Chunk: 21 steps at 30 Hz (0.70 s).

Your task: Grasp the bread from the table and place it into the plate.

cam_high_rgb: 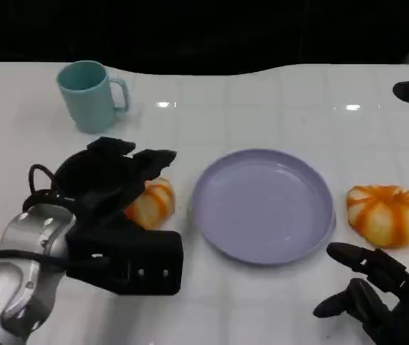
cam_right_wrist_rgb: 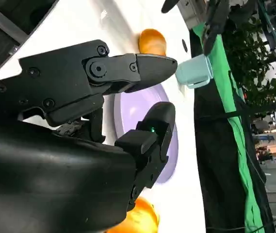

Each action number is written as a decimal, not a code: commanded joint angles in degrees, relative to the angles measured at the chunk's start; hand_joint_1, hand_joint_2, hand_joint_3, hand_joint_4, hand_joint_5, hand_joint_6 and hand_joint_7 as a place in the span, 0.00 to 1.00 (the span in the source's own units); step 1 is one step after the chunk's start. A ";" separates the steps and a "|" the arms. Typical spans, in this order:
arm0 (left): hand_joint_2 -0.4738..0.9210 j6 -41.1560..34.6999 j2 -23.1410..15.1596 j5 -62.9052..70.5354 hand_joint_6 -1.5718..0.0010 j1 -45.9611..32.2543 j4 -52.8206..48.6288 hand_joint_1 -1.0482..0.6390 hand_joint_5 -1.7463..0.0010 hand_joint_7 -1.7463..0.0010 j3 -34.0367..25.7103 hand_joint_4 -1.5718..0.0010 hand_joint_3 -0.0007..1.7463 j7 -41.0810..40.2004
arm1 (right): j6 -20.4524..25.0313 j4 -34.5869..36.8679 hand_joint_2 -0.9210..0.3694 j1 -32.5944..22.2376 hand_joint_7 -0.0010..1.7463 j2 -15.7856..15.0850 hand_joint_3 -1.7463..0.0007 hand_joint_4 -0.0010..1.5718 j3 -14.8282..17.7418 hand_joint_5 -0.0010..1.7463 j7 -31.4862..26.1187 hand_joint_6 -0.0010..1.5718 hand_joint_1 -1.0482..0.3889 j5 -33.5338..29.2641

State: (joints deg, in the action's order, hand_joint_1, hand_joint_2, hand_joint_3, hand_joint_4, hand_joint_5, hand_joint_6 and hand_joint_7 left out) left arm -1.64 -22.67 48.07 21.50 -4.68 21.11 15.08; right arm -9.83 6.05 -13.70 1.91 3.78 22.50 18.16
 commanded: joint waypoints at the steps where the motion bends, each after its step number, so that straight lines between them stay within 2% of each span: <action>1: 0.90 -2.71 1.24 1.94 0.91 4.31 -6.20 0.46 0.88 1.00 2.75 1.00 0.01 1.20 | -0.66 0.44 0.00 0.10 0.33 -0.75 0.82 0.44 0.52 0.67 1.09 0.52 0.21 0.81; 4: 0.89 -4.43 3.85 1.63 0.93 8.60 -14.70 0.45 0.91 1.00 4.57 1.00 0.00 0.70 | -0.34 -0.11 0.00 -0.15 0.34 -0.55 0.82 0.45 0.48 0.67 0.66 0.52 0.20 0.44; 8: 0.87 -4.70 5.23 0.89 0.91 11.90 -21.50 0.40 0.92 0.99 5.99 0.98 0.00 -0.30 | -0.47 -0.09 0.00 -0.26 0.34 -0.51 0.82 0.45 0.42 0.67 0.65 0.52 0.20 0.26; 11: 0.87 -2.89 7.24 0.28 0.89 14.43 -30.36 0.36 0.91 0.99 6.97 0.96 0.00 -5.05 | -0.85 0.20 0.00 -0.24 0.34 -0.51 0.82 0.45 0.48 0.67 1.19 0.52 0.21 0.57; 17: 0.87 -1.17 8.46 -0.71 0.88 17.21 -37.03 0.36 0.92 0.99 7.97 0.95 0.00 -7.33 | -1.17 0.30 0.00 -0.31 0.34 -0.43 0.82 0.44 0.51 0.67 1.39 0.52 0.21 0.63; 21: 0.88 -0.05 10.43 -0.63 0.86 20.26 -45.04 0.37 0.93 0.99 9.78 0.93 0.00 -9.78 | -0.68 -0.33 0.00 -0.65 0.34 -0.53 0.82 0.45 0.45 0.68 1.14 0.52 0.21 0.49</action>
State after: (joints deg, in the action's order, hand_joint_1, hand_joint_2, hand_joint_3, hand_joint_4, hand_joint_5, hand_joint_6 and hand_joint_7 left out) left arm -2.33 -12.71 47.36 39.18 -46.09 29.90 7.26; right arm -10.32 6.15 -13.87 2.07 3.82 23.67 18.27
